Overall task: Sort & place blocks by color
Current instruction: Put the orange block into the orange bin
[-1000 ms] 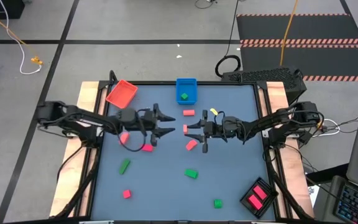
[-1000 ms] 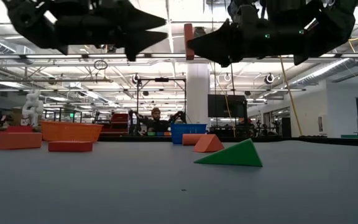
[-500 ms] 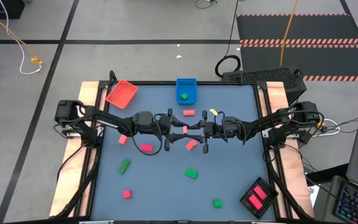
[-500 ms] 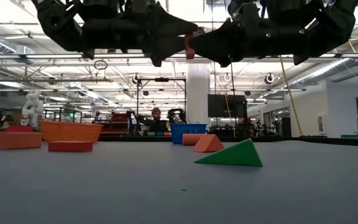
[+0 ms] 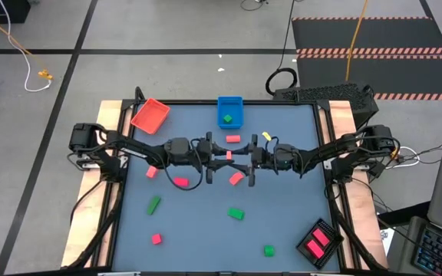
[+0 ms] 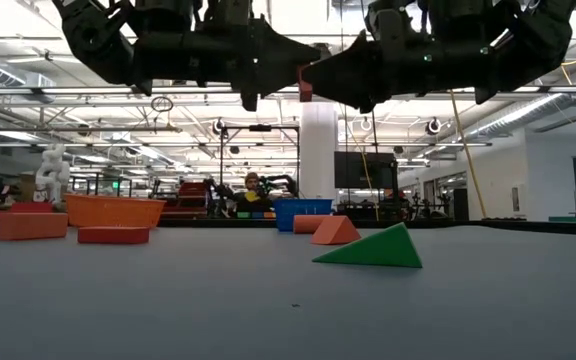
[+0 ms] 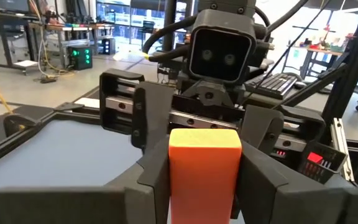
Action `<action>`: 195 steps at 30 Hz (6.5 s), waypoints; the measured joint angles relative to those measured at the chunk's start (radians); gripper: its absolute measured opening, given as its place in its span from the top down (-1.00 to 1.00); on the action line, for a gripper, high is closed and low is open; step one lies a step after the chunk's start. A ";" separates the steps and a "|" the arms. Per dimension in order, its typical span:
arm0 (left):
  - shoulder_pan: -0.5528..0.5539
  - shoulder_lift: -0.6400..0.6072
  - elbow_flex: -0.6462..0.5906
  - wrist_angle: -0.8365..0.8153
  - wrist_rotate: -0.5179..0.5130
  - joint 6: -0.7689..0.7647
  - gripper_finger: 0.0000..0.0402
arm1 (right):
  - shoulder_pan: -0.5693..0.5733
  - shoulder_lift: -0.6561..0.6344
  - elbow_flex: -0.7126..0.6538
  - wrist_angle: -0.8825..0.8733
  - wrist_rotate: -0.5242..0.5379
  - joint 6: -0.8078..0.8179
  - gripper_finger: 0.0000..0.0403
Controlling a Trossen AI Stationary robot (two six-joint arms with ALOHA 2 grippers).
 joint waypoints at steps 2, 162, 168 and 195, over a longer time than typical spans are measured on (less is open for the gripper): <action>0.000 0.000 0.000 -0.001 0.003 0.000 0.35 | 0.000 0.000 0.000 0.001 0.002 -0.001 -0.12; 0.166 -0.228 0.000 -0.864 -0.035 -0.011 -0.16 | -0.044 0.280 0.482 -1.268 -0.339 -0.265 0.20; 0.165 -0.228 0.000 -0.866 -0.035 -0.011 -0.16 | -0.044 0.280 0.482 -1.265 -0.338 -0.213 0.39; -0.109 -0.228 -0.001 -0.735 -0.361 0.386 -0.16 | -0.052 0.140 0.481 -0.879 -0.103 -0.131 0.39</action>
